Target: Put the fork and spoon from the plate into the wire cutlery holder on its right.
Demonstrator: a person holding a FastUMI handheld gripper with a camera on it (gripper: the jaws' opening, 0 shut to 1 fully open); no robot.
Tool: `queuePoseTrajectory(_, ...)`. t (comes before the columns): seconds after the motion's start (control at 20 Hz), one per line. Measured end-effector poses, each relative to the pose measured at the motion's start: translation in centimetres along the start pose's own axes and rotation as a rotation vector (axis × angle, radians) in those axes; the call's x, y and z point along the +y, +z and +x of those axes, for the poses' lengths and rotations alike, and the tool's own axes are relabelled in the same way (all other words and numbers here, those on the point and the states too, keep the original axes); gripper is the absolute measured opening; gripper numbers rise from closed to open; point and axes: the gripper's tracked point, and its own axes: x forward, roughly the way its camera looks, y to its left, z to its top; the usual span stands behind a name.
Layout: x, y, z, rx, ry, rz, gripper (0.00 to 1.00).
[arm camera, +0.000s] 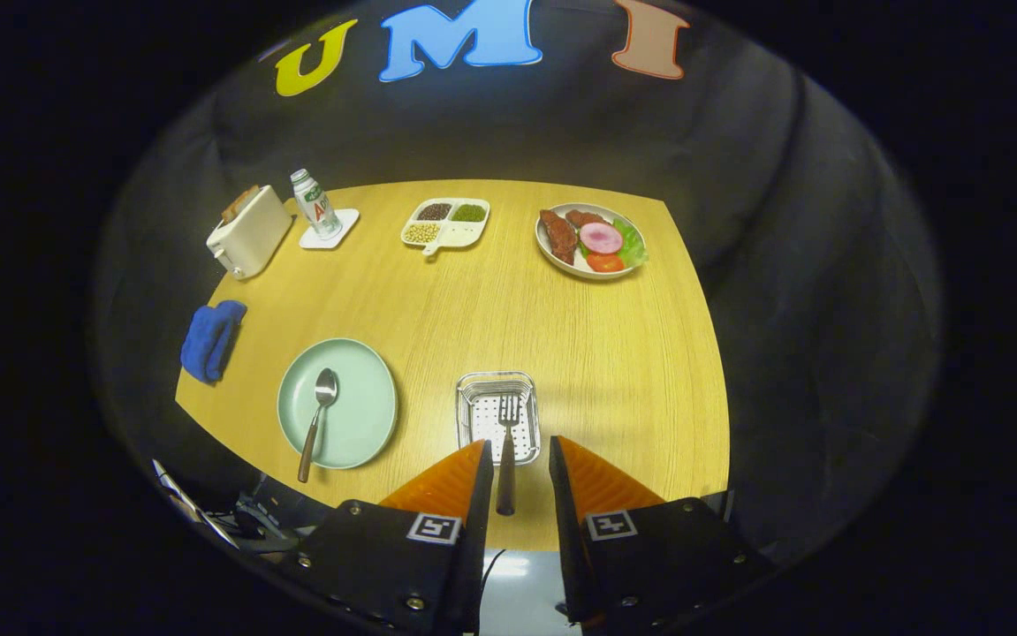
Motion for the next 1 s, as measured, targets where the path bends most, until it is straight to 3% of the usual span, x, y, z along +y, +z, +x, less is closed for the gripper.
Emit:
queuePoseTrajectory(0.3, 4.5, -0.6, -1.9, -0.060, 0.030, -0.052, 0.37)
queuePoseTrajectory(0.85, 14.7, -4.6, -0.4, -0.055, 0.158, -0.078, 0.37)
queuePoseTrajectory(1.0, 17.4, -6.3, 0.6, -0.043, 0.177, -0.098, 0.43)
